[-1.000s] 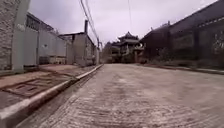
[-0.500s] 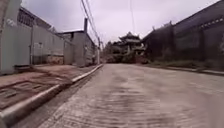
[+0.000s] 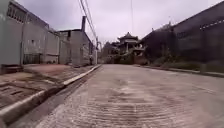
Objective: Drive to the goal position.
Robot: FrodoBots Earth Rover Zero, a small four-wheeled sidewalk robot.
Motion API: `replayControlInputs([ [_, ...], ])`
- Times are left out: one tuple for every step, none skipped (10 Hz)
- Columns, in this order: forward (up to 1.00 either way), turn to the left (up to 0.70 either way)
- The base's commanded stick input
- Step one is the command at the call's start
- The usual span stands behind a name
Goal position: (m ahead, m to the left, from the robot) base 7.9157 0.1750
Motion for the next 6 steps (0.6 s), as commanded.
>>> replayControlInputs([
  [1.00, 0.00],
  [1.00, 0.00],
  [1.00, 0.00],
  [1.00, 0.00],
  [1.00, 0.00],
  [1.00, 0.00],
])
